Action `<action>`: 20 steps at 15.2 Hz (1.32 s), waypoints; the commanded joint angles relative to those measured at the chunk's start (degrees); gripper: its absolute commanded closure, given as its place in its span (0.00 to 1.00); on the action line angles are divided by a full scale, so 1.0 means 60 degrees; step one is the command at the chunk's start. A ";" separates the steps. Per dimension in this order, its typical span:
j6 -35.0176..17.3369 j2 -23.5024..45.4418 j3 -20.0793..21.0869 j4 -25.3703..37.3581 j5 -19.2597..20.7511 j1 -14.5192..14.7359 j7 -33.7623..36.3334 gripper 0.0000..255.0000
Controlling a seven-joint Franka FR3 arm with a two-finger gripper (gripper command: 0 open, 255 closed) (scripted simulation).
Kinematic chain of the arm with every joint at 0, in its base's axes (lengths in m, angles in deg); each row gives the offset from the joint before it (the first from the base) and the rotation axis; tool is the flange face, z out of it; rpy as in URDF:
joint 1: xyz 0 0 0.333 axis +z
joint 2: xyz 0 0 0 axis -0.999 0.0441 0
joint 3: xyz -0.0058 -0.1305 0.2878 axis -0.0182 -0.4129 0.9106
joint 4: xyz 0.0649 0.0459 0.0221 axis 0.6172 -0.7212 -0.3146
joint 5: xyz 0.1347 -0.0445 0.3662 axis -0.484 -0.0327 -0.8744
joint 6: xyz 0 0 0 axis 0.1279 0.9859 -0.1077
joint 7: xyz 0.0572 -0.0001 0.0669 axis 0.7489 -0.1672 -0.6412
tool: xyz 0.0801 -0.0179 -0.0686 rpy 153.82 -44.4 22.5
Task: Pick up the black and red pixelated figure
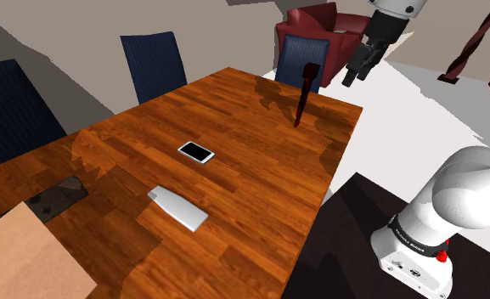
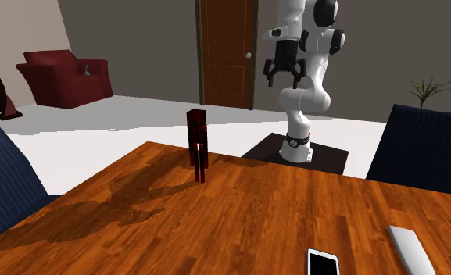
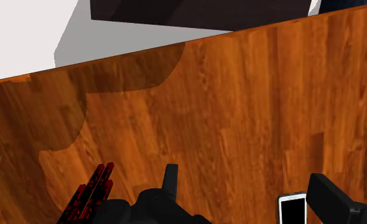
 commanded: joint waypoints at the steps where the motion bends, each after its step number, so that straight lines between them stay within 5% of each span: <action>1: 0.0000 0.0000 0.0000 0.0000 0.0000 0.0000 0.0000 0.00; 11: -0.0794 0.3595 -0.1143 0.2292 0.0471 -0.0275 -0.1288 0.00; 20: -0.0688 0.7057 -0.1979 0.5391 0.0223 -0.0527 -0.2472 0.00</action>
